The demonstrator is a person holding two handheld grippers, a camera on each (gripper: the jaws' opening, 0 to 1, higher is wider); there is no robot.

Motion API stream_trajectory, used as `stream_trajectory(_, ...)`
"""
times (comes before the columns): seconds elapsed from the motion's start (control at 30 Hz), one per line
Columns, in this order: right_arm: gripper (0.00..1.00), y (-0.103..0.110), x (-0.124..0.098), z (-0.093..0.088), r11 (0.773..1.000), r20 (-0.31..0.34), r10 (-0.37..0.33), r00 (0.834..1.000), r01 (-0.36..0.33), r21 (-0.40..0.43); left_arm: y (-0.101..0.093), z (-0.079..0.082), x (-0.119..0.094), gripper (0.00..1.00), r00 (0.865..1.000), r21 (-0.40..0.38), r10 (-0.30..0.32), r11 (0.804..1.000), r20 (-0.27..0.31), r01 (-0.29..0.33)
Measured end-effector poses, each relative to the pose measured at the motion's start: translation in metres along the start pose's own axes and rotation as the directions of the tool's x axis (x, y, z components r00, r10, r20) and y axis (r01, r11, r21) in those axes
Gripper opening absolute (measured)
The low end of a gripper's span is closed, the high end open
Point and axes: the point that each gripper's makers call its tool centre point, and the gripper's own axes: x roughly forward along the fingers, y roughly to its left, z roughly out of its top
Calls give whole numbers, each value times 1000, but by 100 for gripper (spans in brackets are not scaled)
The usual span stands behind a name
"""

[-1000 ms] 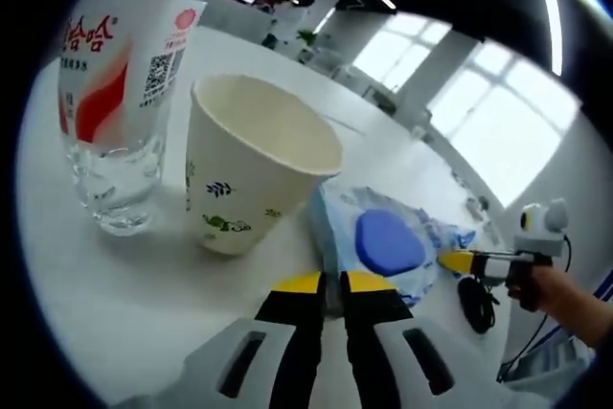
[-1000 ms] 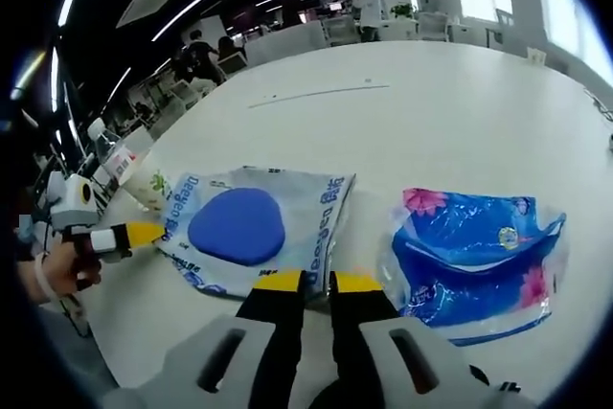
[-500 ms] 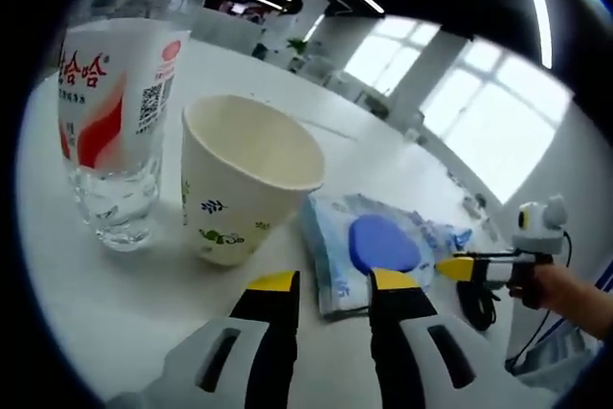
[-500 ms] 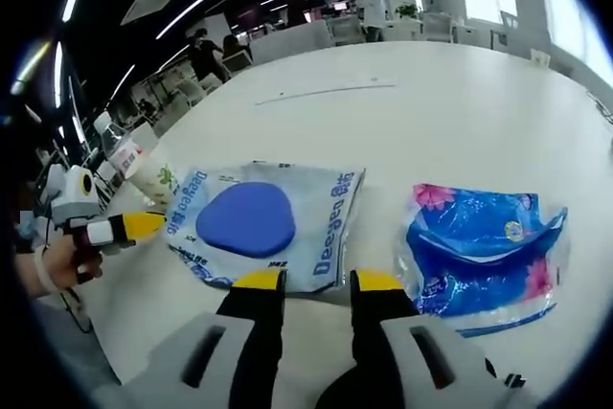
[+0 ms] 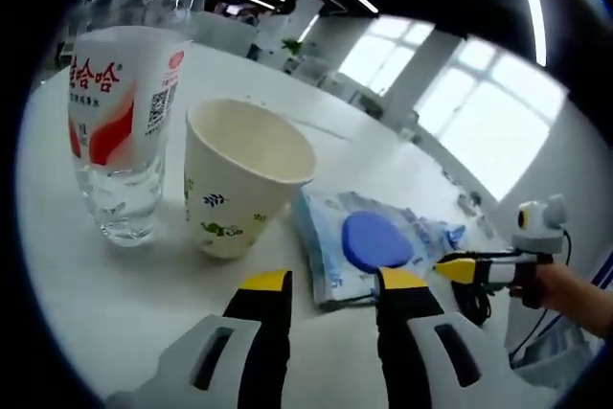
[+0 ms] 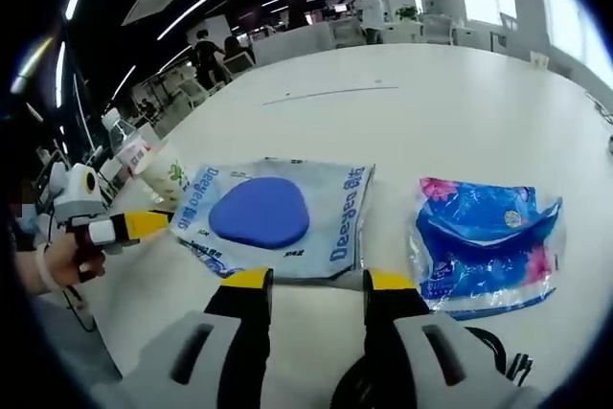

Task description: Arrange the tabletop items into an orderly group along one side of the table until the central work area is clear of visible clutter.

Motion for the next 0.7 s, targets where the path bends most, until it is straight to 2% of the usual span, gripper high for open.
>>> stream_trajectory(0.1,41,5,-2,-2,1000,-9,15,1000,-15,-9,-4,0,-3,33,1000,3,-6,1000,2,6)
stream_trajectory(0.23,44,19,-8,-8,995,-17,47,999,-48,-85,-11,-3,-7,35,1000,25,-19,999,0,19)
stream_trajectory(0.33,46,21,-12,-11,994,-17,40,999,-42,-103,-16,-2,-12,36,1000,42,-25,999,17,24)
stream_trajectory(0.5,50,26,-17,-14,993,-6,65,998,-65,-97,-23,-1,-19,42,999,64,-42,997,28,40)
stream_trajectory(0.7,61,34,-26,-18,988,8,103,995,-101,-113,-28,3,-29,50,997,110,-63,992,44,57)
